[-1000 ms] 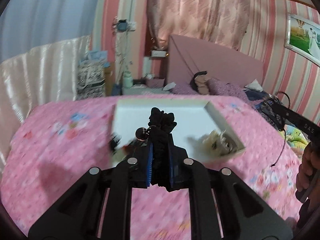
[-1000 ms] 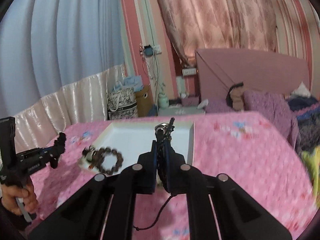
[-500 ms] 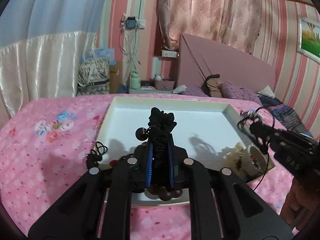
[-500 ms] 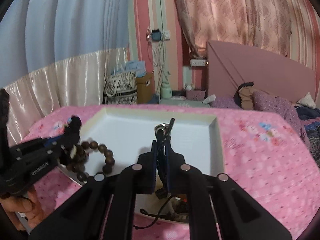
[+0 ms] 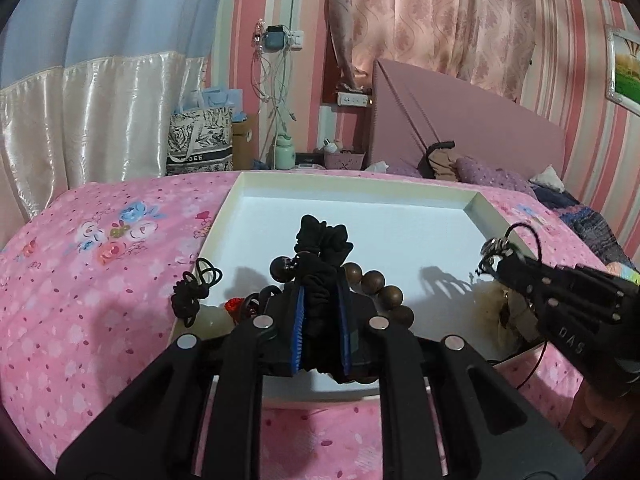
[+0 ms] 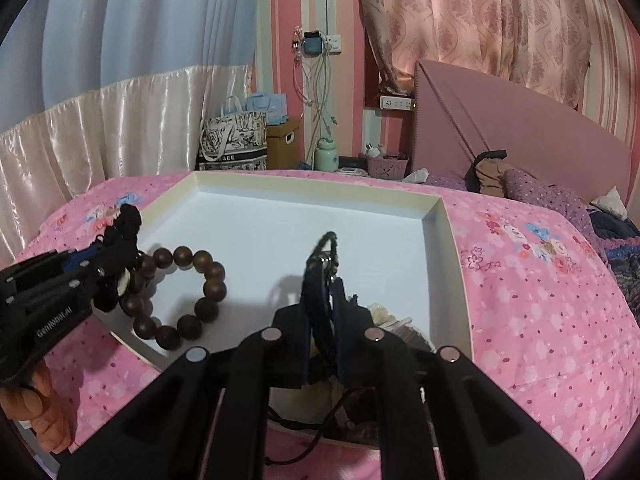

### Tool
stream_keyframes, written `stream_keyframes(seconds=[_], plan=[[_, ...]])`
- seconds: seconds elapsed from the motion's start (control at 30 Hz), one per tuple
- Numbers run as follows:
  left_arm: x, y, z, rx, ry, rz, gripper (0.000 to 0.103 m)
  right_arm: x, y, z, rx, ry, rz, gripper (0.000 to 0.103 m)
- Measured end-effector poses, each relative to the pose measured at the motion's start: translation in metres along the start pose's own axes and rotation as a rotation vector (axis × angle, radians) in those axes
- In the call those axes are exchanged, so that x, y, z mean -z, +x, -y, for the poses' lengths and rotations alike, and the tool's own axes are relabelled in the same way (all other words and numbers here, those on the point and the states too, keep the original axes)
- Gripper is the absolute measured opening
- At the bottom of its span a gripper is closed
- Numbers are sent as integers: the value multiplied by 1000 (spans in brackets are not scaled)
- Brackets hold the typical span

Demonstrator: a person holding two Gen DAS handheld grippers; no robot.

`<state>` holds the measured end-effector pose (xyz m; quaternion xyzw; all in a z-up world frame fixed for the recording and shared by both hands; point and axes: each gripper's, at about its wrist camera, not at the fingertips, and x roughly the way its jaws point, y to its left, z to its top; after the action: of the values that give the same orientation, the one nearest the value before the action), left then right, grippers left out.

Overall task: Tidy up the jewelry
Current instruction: 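Carry the black scrunchie and cord necklace over the tray with both tools, then lower both items into the tray and open both tools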

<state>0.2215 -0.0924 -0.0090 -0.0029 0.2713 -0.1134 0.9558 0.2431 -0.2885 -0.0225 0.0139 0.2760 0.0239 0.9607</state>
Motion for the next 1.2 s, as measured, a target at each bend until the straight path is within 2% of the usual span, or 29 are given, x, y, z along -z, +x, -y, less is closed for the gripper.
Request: stream_keyframes(seconds=[0.43, 0.5, 0.53, 0.63, 0.73, 0.77, 0.9, 1.0, 1.07, 1.1, 1.2], plan=[[0, -5, 1, -22, 28, 8, 17, 0, 1, 1, -6, 5, -11, 17], [-1, -4, 1, -25, 31, 7, 18, 0, 1, 2, -7, 14, -13, 35], [-1, -4, 2, -27, 31, 6, 19, 0, 0, 4, -11, 26, -8, 36], [-1, -5, 0, -35, 25, 9, 30, 1, -3, 9, -28, 55, 1, 36], [-1, -6, -1, -46, 20, 16, 53, 2, -7, 13, -27, 76, 16, 43], [-1, -6, -2, -56, 18, 16, 66, 3, -8, 14, -29, 86, 18, 52], [-1, -9, -4, -41, 8, 31, 72, 1, -15, 23, -52, 140, 37, 56], [-8, -13, -14, -16, -30, 45, 81, -6, -22, 33, -50, 178, 46, 69], [-18, -18, -24, 1, -77, 58, 87, -14, -25, 41, -103, 204, 37, 73], [-24, -24, -31, 16, -110, 75, 92, -18, -27, 44, -125, 218, 43, 73], [-35, -40, -42, 3, -119, 99, 94, -22, -41, 57, -116, 272, 68, 75]])
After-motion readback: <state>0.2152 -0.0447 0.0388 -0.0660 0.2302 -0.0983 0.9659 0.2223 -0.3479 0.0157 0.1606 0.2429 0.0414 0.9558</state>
